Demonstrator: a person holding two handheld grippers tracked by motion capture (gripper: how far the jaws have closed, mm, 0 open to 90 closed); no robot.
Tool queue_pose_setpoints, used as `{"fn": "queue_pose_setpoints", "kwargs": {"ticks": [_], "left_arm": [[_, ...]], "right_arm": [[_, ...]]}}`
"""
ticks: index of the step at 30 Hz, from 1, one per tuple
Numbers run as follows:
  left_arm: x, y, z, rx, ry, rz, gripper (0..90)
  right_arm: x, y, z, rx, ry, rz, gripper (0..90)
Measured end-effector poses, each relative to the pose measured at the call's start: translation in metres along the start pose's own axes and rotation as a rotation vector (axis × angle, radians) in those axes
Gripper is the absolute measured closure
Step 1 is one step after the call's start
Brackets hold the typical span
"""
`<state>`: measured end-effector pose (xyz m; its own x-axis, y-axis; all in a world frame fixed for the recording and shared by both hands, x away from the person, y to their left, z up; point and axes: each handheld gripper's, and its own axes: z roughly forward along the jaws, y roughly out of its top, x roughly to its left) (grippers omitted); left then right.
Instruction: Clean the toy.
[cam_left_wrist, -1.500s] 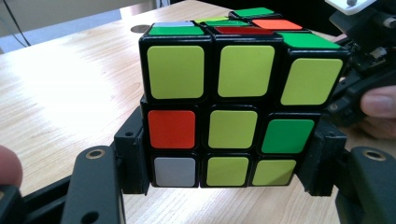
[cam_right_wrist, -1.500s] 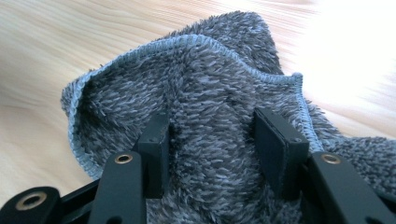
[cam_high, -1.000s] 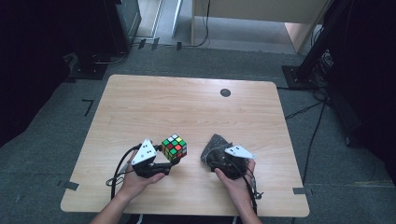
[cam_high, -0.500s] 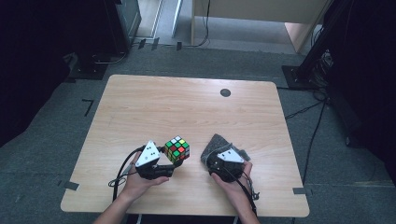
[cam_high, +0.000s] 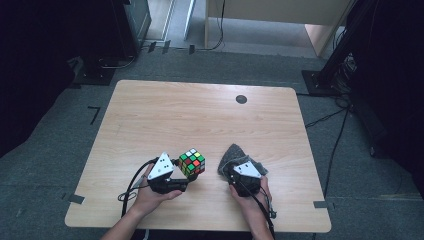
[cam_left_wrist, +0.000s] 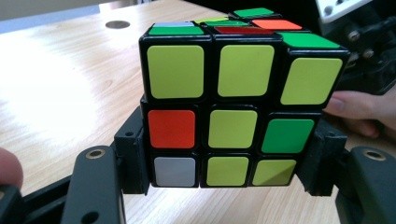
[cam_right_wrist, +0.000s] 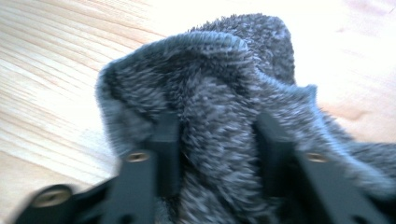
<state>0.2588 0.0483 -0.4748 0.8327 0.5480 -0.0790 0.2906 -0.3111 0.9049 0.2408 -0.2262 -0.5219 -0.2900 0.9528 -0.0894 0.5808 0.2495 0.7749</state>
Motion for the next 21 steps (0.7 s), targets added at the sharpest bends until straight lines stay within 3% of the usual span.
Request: {"fn": "queue_pose_setpoints", "kwargs": {"ticks": [2, 4, 5, 9, 11, 14, 17, 18, 20, 21], "left_arm": [[0.001, 0.000, -0.001, -0.004, 0.001, -0.003, 34.3], [0.003, 0.000, -0.003, -0.011, 0.001, -0.019, 34.3], [0.003, 0.000, -0.005, -0.015, -0.001, -0.017, 34.3], [-0.001, -0.002, -0.006, 0.003, 0.021, 0.028, 34.3], [-0.003, -0.003, -0.006, 0.016, 0.031, 0.040, 34.3], [-0.007, -0.002, -0.008, 0.017, 0.047, 0.058, 34.3], [-0.012, 0.000, -0.009, 0.012, 0.057, 0.058, 34.3], [-0.014, 0.001, -0.009, 0.014, 0.061, 0.068, 34.3], [-0.025, 0.003, -0.007, 0.033, 0.107, 0.145, 34.2], [-0.031, 0.004, -0.007, 0.036, 0.109, 0.174, 34.3]], "right_arm": [[0.001, 0.000, 0.001, -0.007, -0.009, -0.040, 68.7], [0.000, 0.001, 0.001, -0.011, -0.010, -0.047, 70.4], [-0.004, 0.003, -0.002, -0.047, 0.021, 0.003, 71.9], [-0.005, 0.014, -0.018, -0.142, 0.049, 0.022, 73.1], [-0.003, 0.023, -0.031, -0.202, 0.095, 0.022, 73.0], [0.000, 0.039, -0.049, -0.274, 0.226, 0.064, 72.6], [0.005, 0.053, -0.065, -0.326, 0.405, 0.092, 71.6], [0.009, 0.057, -0.074, -0.352, 0.484, 0.105, 71.1], [0.013, 0.063, -0.084, -0.385, 0.623, 0.134, 70.7], [0.018, 0.066, -0.090, -0.392, 0.631, 0.117, 70.8]]}}
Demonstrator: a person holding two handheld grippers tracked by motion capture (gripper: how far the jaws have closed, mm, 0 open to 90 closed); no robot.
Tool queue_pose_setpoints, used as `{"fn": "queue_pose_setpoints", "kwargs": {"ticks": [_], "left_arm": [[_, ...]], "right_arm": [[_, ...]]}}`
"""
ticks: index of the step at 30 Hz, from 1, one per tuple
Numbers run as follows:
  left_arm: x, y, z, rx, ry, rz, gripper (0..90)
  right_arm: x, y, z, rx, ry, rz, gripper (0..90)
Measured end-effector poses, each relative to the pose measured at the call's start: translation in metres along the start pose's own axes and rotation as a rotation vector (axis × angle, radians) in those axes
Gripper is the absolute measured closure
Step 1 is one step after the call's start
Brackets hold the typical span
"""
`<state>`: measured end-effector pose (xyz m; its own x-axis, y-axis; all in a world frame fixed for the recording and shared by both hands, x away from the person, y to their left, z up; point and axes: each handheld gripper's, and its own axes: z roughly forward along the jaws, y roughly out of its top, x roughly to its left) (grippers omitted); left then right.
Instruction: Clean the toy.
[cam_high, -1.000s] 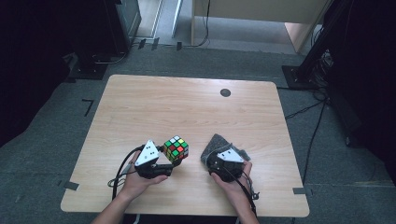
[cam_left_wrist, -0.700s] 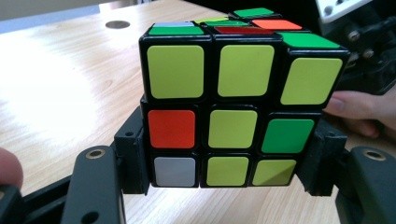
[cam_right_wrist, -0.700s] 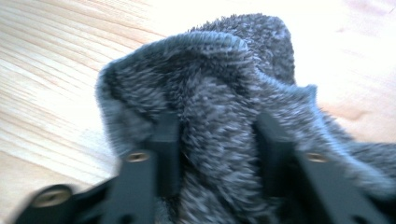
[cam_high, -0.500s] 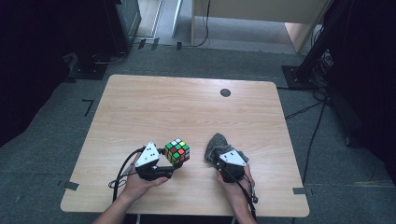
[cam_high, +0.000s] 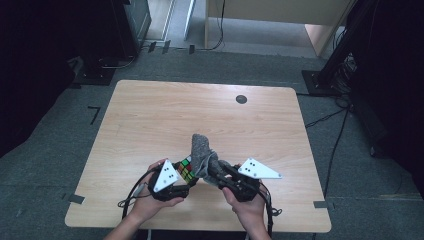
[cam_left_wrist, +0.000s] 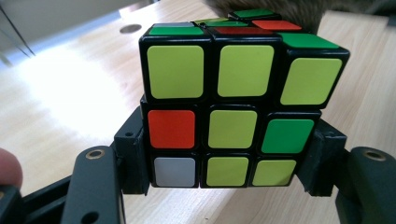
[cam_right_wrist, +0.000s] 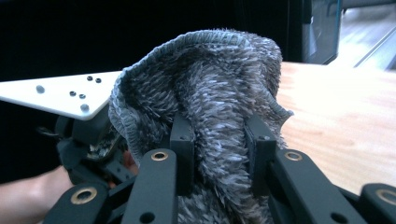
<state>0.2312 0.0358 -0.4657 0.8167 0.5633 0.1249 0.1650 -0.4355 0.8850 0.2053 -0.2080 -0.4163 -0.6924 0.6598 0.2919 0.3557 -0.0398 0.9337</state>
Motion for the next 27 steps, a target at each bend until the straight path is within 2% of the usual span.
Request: {"fn": "queue_pose_setpoints", "kwargs": {"ticks": [3, 6, 7, 9, 10, 13, 15, 18, 20, 23, 24, 25, 27], "left_arm": [[-0.007, 0.006, -0.003, -0.039, -0.019, 0.012, 34.3], [-0.008, 0.006, -0.003, -0.029, -0.007, 0.033, 34.3], [-0.008, 0.003, -0.002, -0.025, -0.018, 0.044, 34.3], [-0.007, 0.002, 0.001, -0.022, -0.027, 0.047, 34.3], [-0.007, 0.001, 0.002, -0.022, -0.031, 0.046, 34.3], [-0.007, 0.002, 0.007, -0.018, -0.047, 0.052, 34.4], [-0.007, 0.003, 0.009, -0.028, -0.063, 0.043, 34.4], [-0.007, 0.006, 0.010, -0.043, -0.079, 0.034, 34.3], [-0.007, 0.007, 0.009, -0.042, -0.076, 0.042, 34.3], [-0.008, 0.009, 0.009, -0.045, -0.079, 0.047, 34.3], [-0.008, 0.011, 0.009, -0.050, -0.083, 0.054, 34.3], [-0.008, 0.012, 0.009, -0.057, -0.086, 0.053, 34.3], [-0.005, 0.015, 0.008, -0.075, -0.123, 0.023, 34.3]], "right_arm": [[0.015, -0.001, 0.004, 0.035, -0.016, -0.097, 71.2], [0.016, -0.006, 0.006, 0.040, -0.028, -0.115, 71.3], [0.014, -0.010, 0.007, 0.054, -0.050, -0.143, 71.3], [0.009, -0.012, 0.008, 0.072, -0.078, -0.154, 71.3], [0.006, -0.013, 0.008, 0.074, -0.089, -0.148, 71.3], [-0.007, -0.014, 0.004, 0.093, -0.112, -0.086, 71.1], [-0.014, -0.015, -0.001, 0.101, -0.158, -0.081, 71.0], [-0.018, -0.011, -0.012, 0.073, -0.191, -0.041, 71.0], [-0.014, -0.005, -0.020, 0.023, -0.177, -0.019, 70.9], [-0.006, -0.001, -0.023, -0.003, -0.148, -0.044, 70.2], [0.009, 0.001, -0.022, 0.000, -0.110, -0.089, 69.6], [0.012, 0.001, -0.020, 0.015, -0.106, -0.107, 69.6], [0.014, -0.002, -0.015, 0.059, -0.119, -0.132, 70.1]]}}
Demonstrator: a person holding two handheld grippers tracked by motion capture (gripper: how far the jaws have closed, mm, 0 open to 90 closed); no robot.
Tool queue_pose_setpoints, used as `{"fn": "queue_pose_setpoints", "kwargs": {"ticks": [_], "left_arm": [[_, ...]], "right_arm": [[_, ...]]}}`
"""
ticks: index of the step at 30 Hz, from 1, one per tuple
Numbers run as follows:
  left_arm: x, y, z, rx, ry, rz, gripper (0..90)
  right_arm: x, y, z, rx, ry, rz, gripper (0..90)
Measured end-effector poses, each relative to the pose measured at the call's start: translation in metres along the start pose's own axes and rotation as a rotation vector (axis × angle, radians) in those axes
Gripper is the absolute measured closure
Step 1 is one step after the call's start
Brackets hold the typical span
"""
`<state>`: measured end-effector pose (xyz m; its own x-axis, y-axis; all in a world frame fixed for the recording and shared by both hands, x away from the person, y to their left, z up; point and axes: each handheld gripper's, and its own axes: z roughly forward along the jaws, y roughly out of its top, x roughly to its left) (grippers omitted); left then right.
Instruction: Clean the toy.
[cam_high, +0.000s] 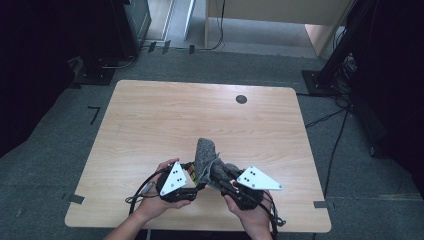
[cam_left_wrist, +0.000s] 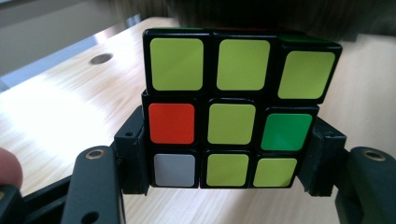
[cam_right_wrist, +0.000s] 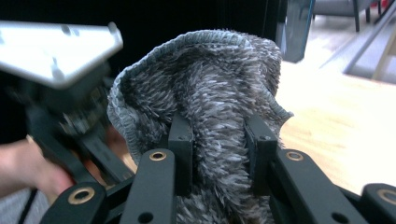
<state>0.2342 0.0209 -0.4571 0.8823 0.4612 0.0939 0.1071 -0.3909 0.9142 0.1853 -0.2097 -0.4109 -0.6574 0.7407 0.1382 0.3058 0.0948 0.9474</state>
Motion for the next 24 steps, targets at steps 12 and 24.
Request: {"fn": "queue_pose_setpoints", "kwargs": {"ticks": [12, 24], "left_arm": [[-0.001, -0.002, 0.006, 0.023, 0.016, 0.046, 34.3], [-0.004, 0.000, -0.004, -0.018, -0.001, 0.034, 34.3]], "right_arm": [[-0.024, -0.001, -0.017, -0.031, -0.094, 0.071, 70.3], [-0.021, -0.003, -0.005, 0.019, -0.131, 0.063, 70.1]]}}
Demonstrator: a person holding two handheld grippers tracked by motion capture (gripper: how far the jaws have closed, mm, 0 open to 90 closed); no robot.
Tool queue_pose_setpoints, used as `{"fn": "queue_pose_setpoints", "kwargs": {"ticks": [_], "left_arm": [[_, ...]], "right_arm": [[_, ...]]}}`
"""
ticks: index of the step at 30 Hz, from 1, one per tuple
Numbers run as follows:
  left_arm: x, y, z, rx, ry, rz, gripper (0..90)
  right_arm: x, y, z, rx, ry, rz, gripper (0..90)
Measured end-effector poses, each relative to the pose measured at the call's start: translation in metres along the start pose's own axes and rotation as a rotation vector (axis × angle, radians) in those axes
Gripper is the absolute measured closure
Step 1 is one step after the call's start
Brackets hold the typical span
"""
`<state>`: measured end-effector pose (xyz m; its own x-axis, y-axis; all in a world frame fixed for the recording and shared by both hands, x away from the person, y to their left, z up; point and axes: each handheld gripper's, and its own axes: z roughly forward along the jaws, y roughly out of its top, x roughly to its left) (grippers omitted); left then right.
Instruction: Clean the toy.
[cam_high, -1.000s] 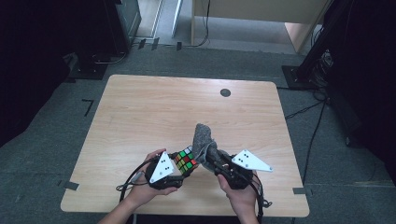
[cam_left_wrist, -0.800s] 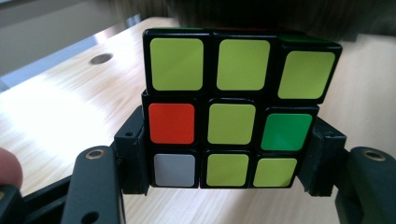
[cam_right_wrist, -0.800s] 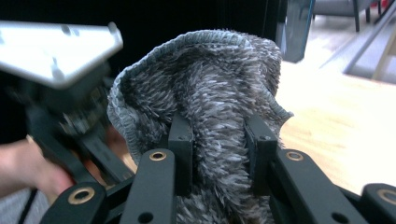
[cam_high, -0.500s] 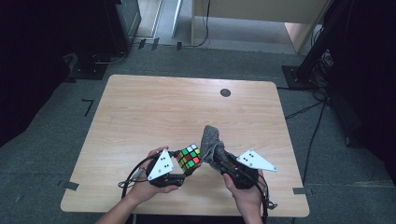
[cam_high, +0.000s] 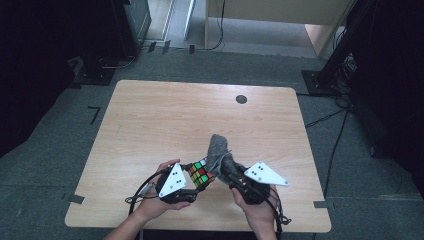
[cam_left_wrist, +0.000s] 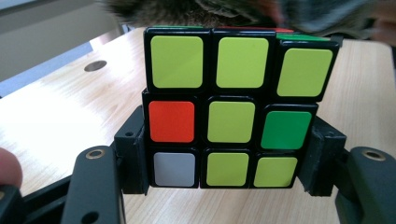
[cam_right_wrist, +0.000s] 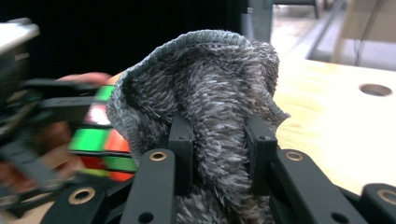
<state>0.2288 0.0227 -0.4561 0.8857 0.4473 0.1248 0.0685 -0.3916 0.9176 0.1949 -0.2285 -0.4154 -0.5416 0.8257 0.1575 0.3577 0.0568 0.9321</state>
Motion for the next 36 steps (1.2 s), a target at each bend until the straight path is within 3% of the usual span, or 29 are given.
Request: {"fn": "queue_pose_setpoints", "kwargs": {"ticks": [2, 4, 5, 11, 14, 15, 17, 20, 22, 24, 26, 28, 30, 32, 33, 36], "left_arm": [[0.001, 0.000, -0.003, -0.016, -0.013, 0.000, 34.3], [0.002, -0.001, -0.005, -0.027, -0.024, -0.008, 34.3], [0.003, -0.001, -0.006, -0.031, -0.028, -0.017, 34.3], [0.012, -0.007, -0.008, -0.025, -0.024, -0.063, 34.3], [0.011, -0.006, -0.007, -0.016, -0.007, -0.055, 34.3], [0.009, -0.006, -0.006, -0.002, -0.001, -0.031, 34.3], [0.007, -0.006, -0.005, 0.004, 0.001, -0.016, 34.4], [0.000, -0.004, -0.002, 0.014, -0.007, 0.018, 34.3], [-0.002, -0.003, -0.002, 0.003, -0.013, 0.014, 34.3], [-0.001, -0.001, -0.004, -0.001, -0.019, 0.006, 34.4], [0.000, -0.003, -0.001, 0.027, 0.004, 0.012, 34.4], [0.002, -0.005, 0.000, 0.027, 0.004, -0.007, 34.4], [0.006, -0.004, -0.002, 0.008, -0.007, -0.037, 34.4], [0.010, -0.003, -0.004, -0.009, -0.007, -0.070, 34.4], [0.013, -0.002, -0.005, -0.018, -0.008, -0.099, 34.3], [0.027, -0.005, -0.006, -0.010, 0.015, -0.243, 34.4]], "right_arm": [[-0.012, -0.001, -0.001, -0.011, 0.006, 0.053, 70.0], [-0.014, -0.001, 0.000, -0.010, 0.024, 0.066, 70.1], [-0.015, -0.002, 0.006, 0.007, 0.135, 0.087, 70.1], [-0.008, -0.004, 0.013, 0.056, 0.222, 0.063, 72.2], [-0.006, -0.001, 0.011, 0.054, 0.194, 0.033, 71.8], [-0.003, 0.003, 0.004, -0.006, 0.143, 0.027, 71.3], [0.002, 0.007, -0.001, -0.051, 0.122, 0.009, 71.1], [0.016, 0.011, -0.006, -0.090, 0.199, -0.045, 70.2], [0.028, 0.012, -0.002, -0.064, 0.239, -0.091, 69.8], [0.032, 0.008, 0.004, -0.016, 0.206, -0.141, 69.6], [0.027, 0.005, 0.007, -0.001, 0.195, -0.130, 69.5], [0.013, 0.002, 0.009, 0.048, 0.093, -0.113, 69.5], [0.002, -0.001, 0.009, 0.066, 0.035, -0.076, 69.6], [-0.009, -0.003, 0.005, 0.040, 0.058, -0.017, 69.7], [-0.012, -0.004, 0.004, 0.020, 0.095, 0.006, 69.6], [-0.012, -0.004, 0.003, -0.005, 0.169, 0.037, 68.5]]}}
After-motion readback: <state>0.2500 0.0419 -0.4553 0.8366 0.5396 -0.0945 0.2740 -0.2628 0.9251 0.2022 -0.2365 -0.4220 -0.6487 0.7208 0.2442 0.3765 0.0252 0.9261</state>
